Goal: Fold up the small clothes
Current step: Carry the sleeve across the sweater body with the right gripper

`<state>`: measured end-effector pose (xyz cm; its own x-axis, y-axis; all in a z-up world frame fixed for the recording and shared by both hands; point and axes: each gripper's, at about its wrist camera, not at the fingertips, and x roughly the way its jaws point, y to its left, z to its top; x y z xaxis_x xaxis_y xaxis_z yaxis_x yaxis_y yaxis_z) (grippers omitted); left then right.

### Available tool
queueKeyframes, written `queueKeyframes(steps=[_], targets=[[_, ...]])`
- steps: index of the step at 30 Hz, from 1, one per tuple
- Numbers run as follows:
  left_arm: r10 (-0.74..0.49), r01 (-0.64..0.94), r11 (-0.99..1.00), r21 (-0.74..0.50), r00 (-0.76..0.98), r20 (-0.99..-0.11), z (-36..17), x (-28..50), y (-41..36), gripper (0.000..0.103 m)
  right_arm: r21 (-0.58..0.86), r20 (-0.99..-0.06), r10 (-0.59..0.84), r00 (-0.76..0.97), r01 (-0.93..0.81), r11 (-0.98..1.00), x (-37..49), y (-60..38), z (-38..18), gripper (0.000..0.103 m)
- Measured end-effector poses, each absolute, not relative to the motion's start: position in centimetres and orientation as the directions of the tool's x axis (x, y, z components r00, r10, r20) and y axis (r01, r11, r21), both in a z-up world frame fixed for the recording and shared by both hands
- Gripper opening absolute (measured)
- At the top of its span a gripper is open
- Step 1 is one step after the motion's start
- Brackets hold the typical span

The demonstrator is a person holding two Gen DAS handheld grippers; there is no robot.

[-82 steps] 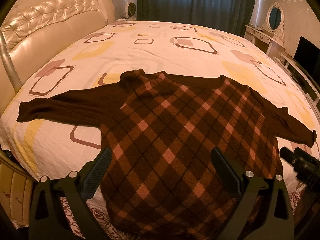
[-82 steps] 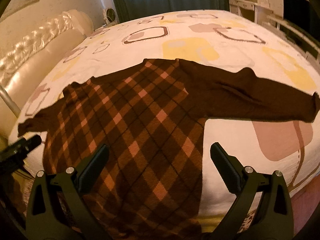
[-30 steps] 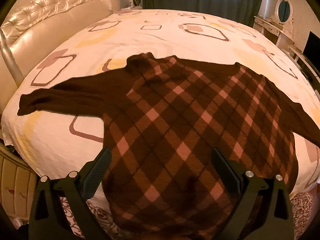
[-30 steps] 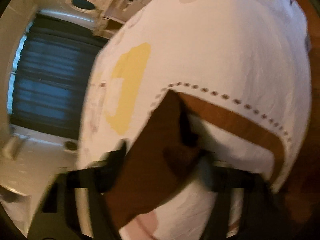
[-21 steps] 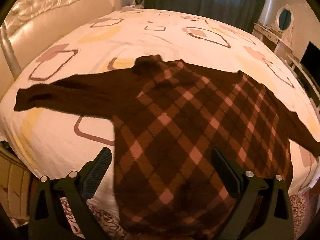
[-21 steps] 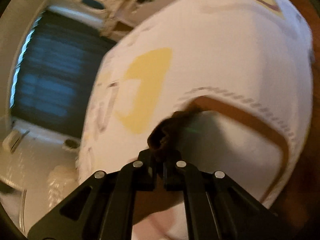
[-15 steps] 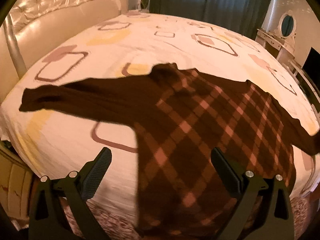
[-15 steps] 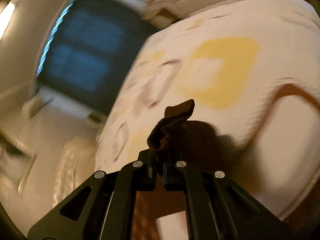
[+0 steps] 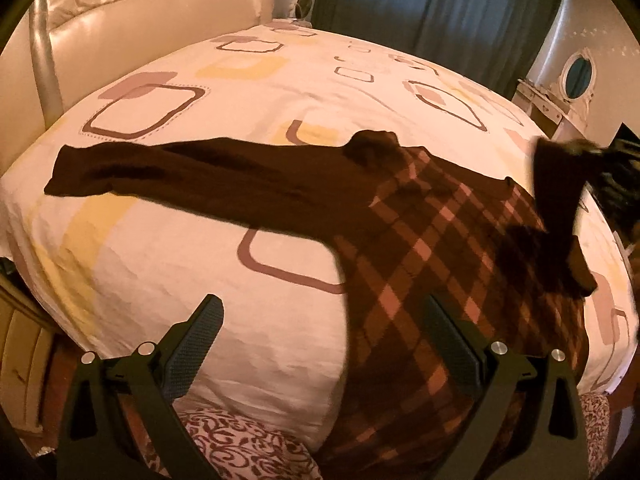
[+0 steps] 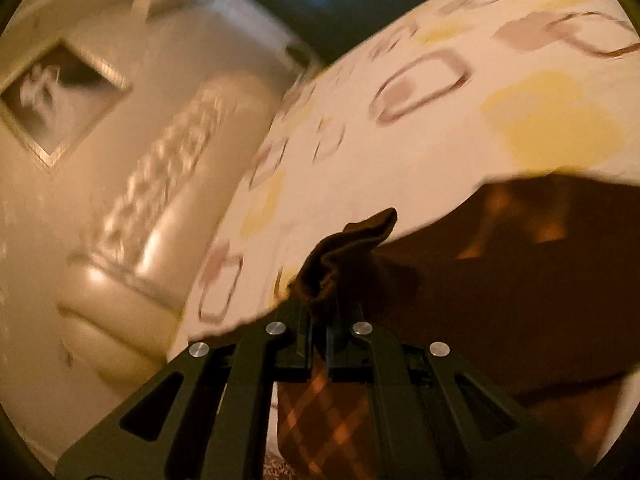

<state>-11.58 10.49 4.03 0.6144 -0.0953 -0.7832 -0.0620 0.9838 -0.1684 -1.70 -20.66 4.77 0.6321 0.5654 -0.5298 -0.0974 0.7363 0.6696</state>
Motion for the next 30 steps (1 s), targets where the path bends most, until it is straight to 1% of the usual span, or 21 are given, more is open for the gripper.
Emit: queueKeyframes(steps=[7, 12, 16, 19, 20, 21, 22, 24, 26, 28, 30], targets=[[-0.106, -0.062, 0.98, -0.187, 0.635, -0.765, 3.8, -11.5, 11.5, 0.099, 0.602, -0.671, 0.603, 0.43, -0.158, 0.783, -0.6, -9.6, -2.4, 0.003], [-0.115, -0.061, 0.978, -0.197, 0.634, -0.765, 3.4, -11.2, 11.6, 0.099, 0.574, -0.718, 0.599, 0.354, -0.185, 0.797, 0.4, -6.4, -5.5, 0.003], [-0.118, -0.069, 0.976, -0.205, 0.624, -0.773, 2.9, -10.7, 11.8, 0.099, 0.556, -0.743, 0.593, 0.309, -0.207, 0.805, 0.3, -5.2, -6.9, 0.004], [-0.125, -0.068, 0.975, -0.212, 0.62, -0.775, 2.7, -10.5, 11.5, 0.099, 0.57, -0.737, 0.609, 0.293, -0.214, 0.793, 0.4, -4.5, -7.7, 0.009], [-0.126, -0.065, 0.975, -0.21, 0.619, -0.775, 2.8, -10.5, 11.3, 0.099, 0.589, -0.726, 0.625, 0.287, -0.21, 0.781, 0.5, -4.6, -7.8, 0.014], [-0.126, -0.062, 0.976, -0.209, 0.619, -0.775, 2.8, -10.5, 11.1, 0.099, 0.613, -0.711, 0.646, 0.276, -0.207, 0.763, 0.5, -4.8, -8.0, 0.023], [-0.128, -0.057, 0.977, -0.207, 0.619, -0.775, 2.8, -10.4, 10.9, 0.099, 0.652, -0.684, 0.682, 0.258, -0.202, 0.731, 0.4, -5.1, -8.1, 0.026], [-0.129, -0.051, 0.978, -0.203, 0.619, -0.775, 2.9, -10.3, 10.4, 0.099, 0.696, -0.643, 0.728, 0.237, -0.214, 0.685, 0.3, -5.2, -8.1, 0.04], [-0.13, -0.047, 0.978, -0.201, 0.619, -0.775, 2.9, -10.1, 10.0, 0.099, 0.743, -0.596, 0.779, 0.194, -0.236, 0.627, 0.2, -5.2, -8.0, 0.042], [-0.131, -0.041, 0.979, -0.197, 0.616, -0.777, 3.0, -10.0, 9.5, 0.099, 0.763, -0.574, 0.799, 0.176, -0.239, 0.601, 0.1, -5.4, -7.7, 0.042], [-0.131, -0.031, 0.981, -0.19, 0.617, -0.776, 3.1, -9.8, 9.0, 0.099, 0.778, -0.55, 0.81, 0.204, -0.228, 0.586, -0.1, -7.2, -6.9, 0.043]])
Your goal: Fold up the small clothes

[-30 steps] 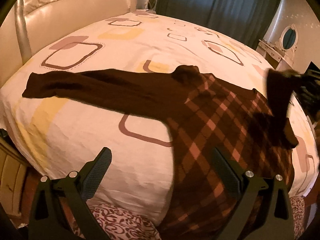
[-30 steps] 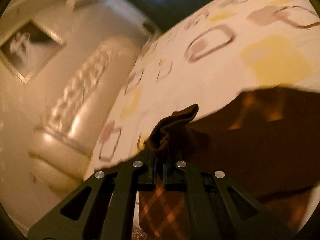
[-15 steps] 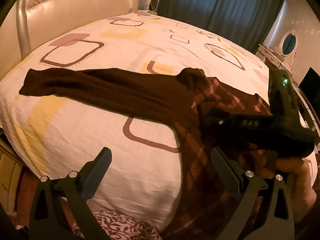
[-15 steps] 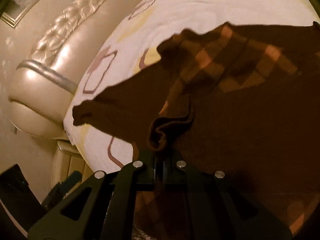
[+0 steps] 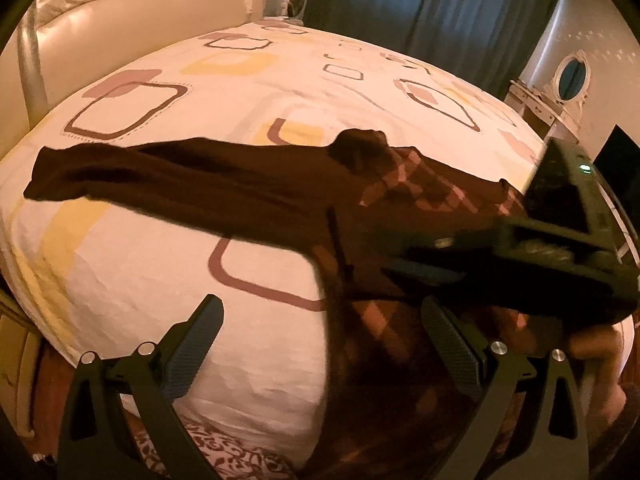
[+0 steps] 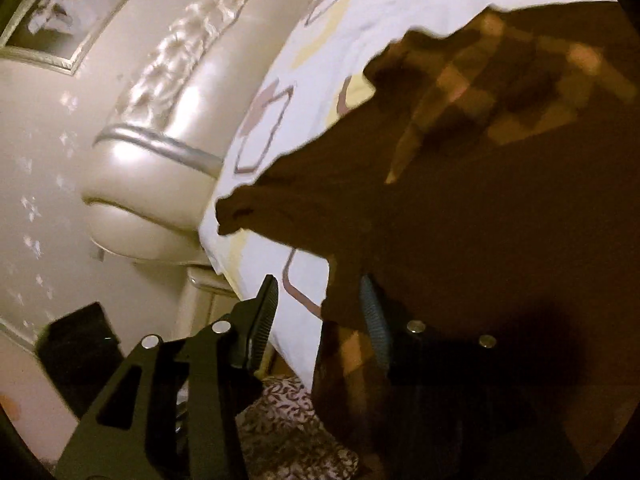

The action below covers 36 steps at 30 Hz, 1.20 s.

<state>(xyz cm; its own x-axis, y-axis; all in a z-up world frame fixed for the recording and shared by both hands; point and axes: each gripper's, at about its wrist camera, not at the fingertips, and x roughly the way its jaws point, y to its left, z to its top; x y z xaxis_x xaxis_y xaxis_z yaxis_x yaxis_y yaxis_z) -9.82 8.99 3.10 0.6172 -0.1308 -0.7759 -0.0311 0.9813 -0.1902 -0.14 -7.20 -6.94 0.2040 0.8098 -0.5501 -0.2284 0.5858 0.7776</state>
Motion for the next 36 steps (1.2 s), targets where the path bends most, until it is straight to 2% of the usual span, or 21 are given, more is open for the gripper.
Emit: queueKeyframes(steps=[4, 6, 10, 12, 13, 16, 19, 20, 21, 22, 26, 32, 36], targets=[[-0.152, -0.011, 0.979, -0.201, 0.615, -0.774, 3.2, -8.3, 7.5, 0.099, 0.774, -0.526, 0.775, 0.35, -0.182, 0.607, -1.3, -13.9, -4.6, 0.049], [-0.179, 0.005, 0.975, -0.224, 0.615, -0.768, 3.4, -7.0, 6.3, 0.099, 0.74, -0.538, 0.702, 0.466, -0.137, 0.659, -2.2, -19.0, -3.2, 0.05], [-0.212, 0.05, 0.971, -0.233, 0.626, -0.75, 3.6, -4.5, 3.6, 0.099, 0.616, -0.605, 0.42, 0.676, 0.064, 0.785, -4.4, -29.8, -1.7, 0.051], [-0.229, 0.066, 0.968, -0.24, 0.618, -0.752, 3.2, -3.4, 2.4, 0.099, 0.515, -0.686, 0.236, 0.688, 0.23, 0.825, -5.2, -34.2, -2.4, 0.051], [-0.232, 0.07, 0.968, -0.241, 0.614, -0.754, 2.8, -2.8, 2.0, 0.099, 0.508, -0.697, 0.214, 0.685, 0.26, 0.821, -5.3, -35.4, -2.8, 0.051], [-0.238, 0.071, 0.967, -0.244, 0.586, -0.774, 1.3, -1.4, 0.8, 0.099, 0.549, -0.708, 0.233, 0.667, 0.312, 0.775, -5.6, -38.2, -4.8, 0.05], [-0.246, 0.046, 0.964, -0.263, 0.539, -0.806, -0.7, -0.5, 0.8, 0.099, 0.564, -0.692, 0.259, 0.674, 0.28, 0.777, -5.5, -38.4, -5.2, 0.047], [-0.243, 0.04, 0.964, -0.263, 0.535, -0.809, -0.9, -0.5, 0.8, 0.099, 0.554, -0.695, 0.259, 0.671, 0.271, 0.787, -5.3, -38.3, -5.2, 0.033], [-0.234, 0.039, 0.967, -0.254, 0.54, -0.809, -1.2, -0.5, 0.7, 0.099, 0.547, -0.702, 0.273, 0.658, 0.254, 0.797, -5.0, -38.1, -5.3, 0.01], [-0.225, 0.046, 0.97, -0.239, 0.546, -0.807, -1.3, -0.6, 0.6, 0.099, 0.547, -0.714, 0.299, 0.634, 0.238, 0.802, -4.6, -38.1, -5.7, 0.008], [-0.211, 0.054, 0.974, -0.218, 0.547, -0.81, -1.8, -0.8, 0.2, 0.099, 0.521, -0.708, 0.261, 0.656, 0.236, 0.82, -5.8, -39.1, -5.8, 0.006], [-0.196, 0.056, 0.979, -0.198, 0.55, -0.812, -2.4, -0.7, 0.1, 0.099, 0.586, -0.681, 0.297, 0.67, 0.254, 0.77, -6.5, -40.2, -6.4, 0.007], [-0.183, 0.09, 0.983, -0.159, 0.55, -0.815, -2.7, -0.7, -0.3, 0.099, 0.537, -0.65, 0.184, 0.738, 0.274, 0.798, -7.5, -39.3, -2.9, 0.012]])
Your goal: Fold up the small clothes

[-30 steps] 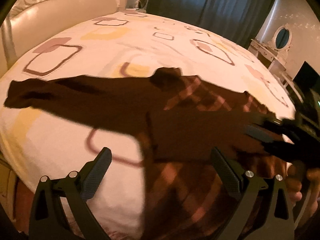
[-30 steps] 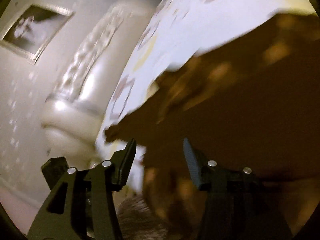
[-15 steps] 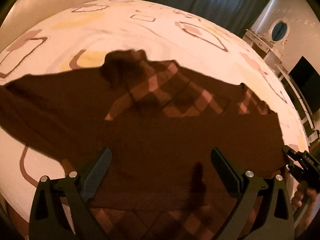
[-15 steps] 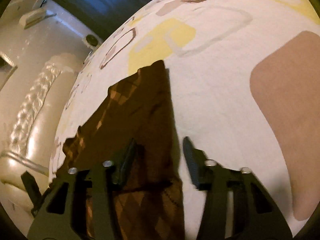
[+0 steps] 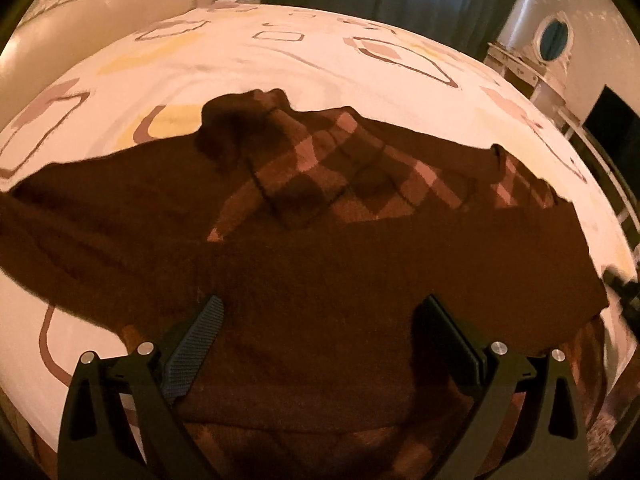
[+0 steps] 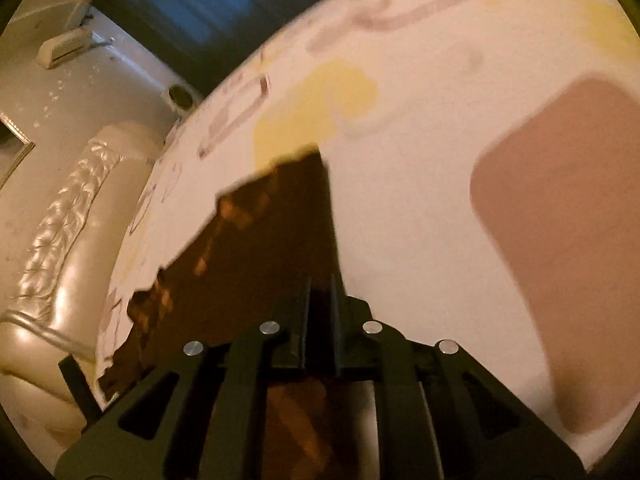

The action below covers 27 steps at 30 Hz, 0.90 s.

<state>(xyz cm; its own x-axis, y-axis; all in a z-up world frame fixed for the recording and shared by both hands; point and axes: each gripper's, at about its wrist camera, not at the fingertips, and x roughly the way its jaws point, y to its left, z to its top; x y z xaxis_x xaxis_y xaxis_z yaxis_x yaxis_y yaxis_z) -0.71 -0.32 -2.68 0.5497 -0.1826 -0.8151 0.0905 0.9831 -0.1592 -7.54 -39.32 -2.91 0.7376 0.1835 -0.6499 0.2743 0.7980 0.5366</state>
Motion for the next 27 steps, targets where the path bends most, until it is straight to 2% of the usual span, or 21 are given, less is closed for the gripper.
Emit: queueKeyframes(steps=[1, 3, 5, 10, 12, 18, 23, 27], targets=[[-0.182, 0.1, 0.983, -0.152, 0.548, -0.816, -2.7, -0.8, -0.3, 0.099, 0.535, -0.636, 0.184, 0.75, 0.257, 0.805, -7.5, -38.8, -2.3, 0.016], [-0.186, 0.106, 0.983, -0.153, 0.545, -0.818, -2.7, -0.8, -0.2, 0.099, 0.551, -0.597, 0.226, 0.77, 0.19, 0.813, -7.1, -37.0, -0.9, 0.035], [-0.193, 0.107, 0.981, -0.16, 0.545, -0.816, -2.7, -0.8, -0.1, 0.099, 0.563, -0.586, 0.286, 0.758, 0.126, 0.817, -6.2, -34.8, -0.7, 0.041], [-0.19, 0.12, 0.982, -0.148, 0.557, -0.808, -2.9, -1.0, -0.4, 0.099, 0.619, -0.641, 0.417, 0.644, 0.113, 0.777, -3.7, -31.7, -4.9, 0.047], [-0.193, 0.127, 0.981, -0.147, 0.558, -0.807, -2.9, -1.0, -0.4, 0.099, 0.616, -0.66, 0.42, 0.623, 0.13, 0.777, -3.4, -31.7, -6.5, 0.047], [-0.266, 0.149, 0.964, -0.221, 0.56, -0.785, -1.5, -1.6, 1.5, 0.099, 0.548, -0.687, 0.383, 0.617, 0.095, 0.831, -3.7, -31.1, -5.8, 0.048], [-0.254, 0.105, 0.964, -0.243, 0.616, -0.746, 1.4, -2.8, 8.6, 0.099, 0.578, -0.675, 0.396, 0.622, 0.113, 0.808, -4.0, -31.5, -5.9, 0.053], [-0.134, -0.021, 0.979, -0.203, 0.68, -0.72, 3.6, -4.0, 20.1, 0.099, 0.573, -0.677, 0.391, 0.624, 0.113, 0.812, -3.8, -30.8, -6.0, 0.058]])
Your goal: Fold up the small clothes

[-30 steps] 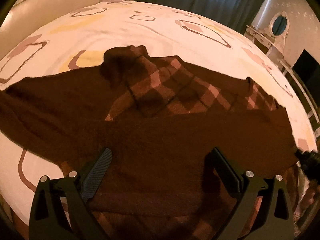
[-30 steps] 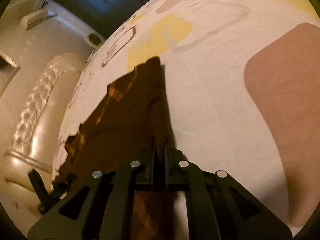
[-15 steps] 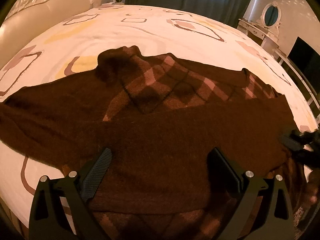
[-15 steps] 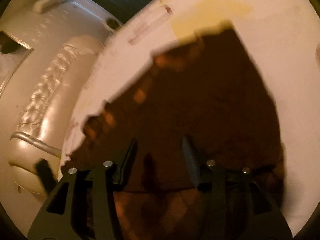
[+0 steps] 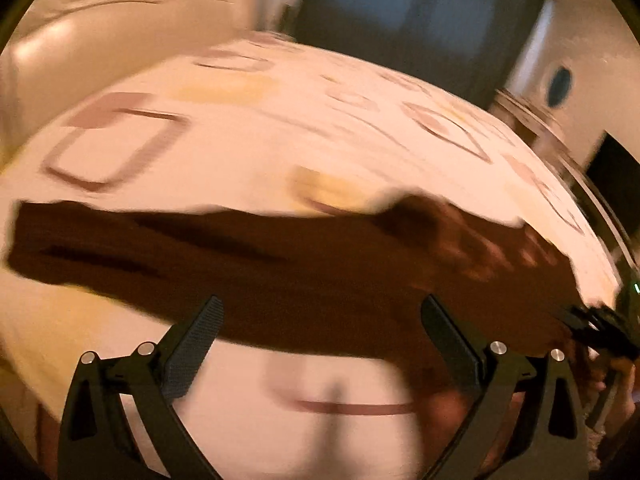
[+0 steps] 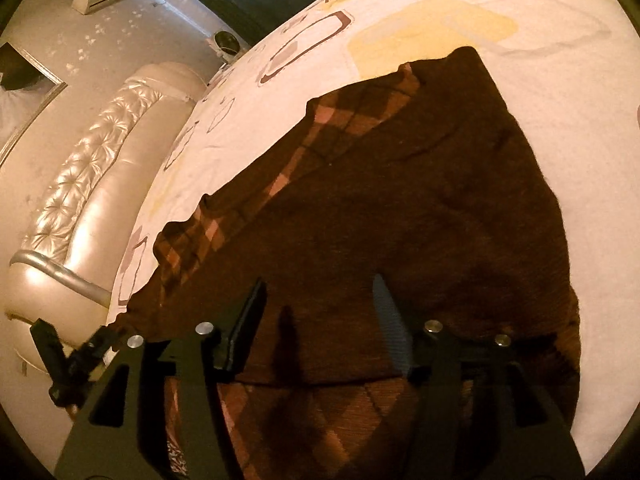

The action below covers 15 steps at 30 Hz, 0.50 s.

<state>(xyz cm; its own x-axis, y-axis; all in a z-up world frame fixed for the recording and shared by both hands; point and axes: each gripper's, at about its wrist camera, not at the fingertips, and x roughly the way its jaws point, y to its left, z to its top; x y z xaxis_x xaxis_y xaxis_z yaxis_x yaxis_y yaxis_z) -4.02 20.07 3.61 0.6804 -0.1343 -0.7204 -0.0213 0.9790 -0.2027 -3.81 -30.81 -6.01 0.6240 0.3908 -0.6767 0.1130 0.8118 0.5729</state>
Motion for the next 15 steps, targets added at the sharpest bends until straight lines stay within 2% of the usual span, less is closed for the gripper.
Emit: queueKeyframes(steps=[5, 10, 15], targets=[[-0.016, -0.199, 0.956, -0.214, 0.697, -0.717, 4.6, -4.8, 34.7, 0.098, 0.573, -0.677, 0.391, 0.623, 0.113, 0.812, -3.8, -30.8, -6.0, 0.065], [0.025, -0.291, 0.924, -0.248, 0.692, -0.721, 4.1, -4.2, 45.4, 0.098, 0.564, -0.682, 0.376, 0.627, 0.125, 0.816, -3.7, -30.3, -5.9, 0.067], [-0.061, -0.296, 0.873, -0.388, 0.723, -0.688, 3.3, -2.8, 50.6, 0.098, 0.543, -0.695, 0.35, 0.629, 0.139, 0.828, -3.6, -29.8, -5.7, 0.067]])
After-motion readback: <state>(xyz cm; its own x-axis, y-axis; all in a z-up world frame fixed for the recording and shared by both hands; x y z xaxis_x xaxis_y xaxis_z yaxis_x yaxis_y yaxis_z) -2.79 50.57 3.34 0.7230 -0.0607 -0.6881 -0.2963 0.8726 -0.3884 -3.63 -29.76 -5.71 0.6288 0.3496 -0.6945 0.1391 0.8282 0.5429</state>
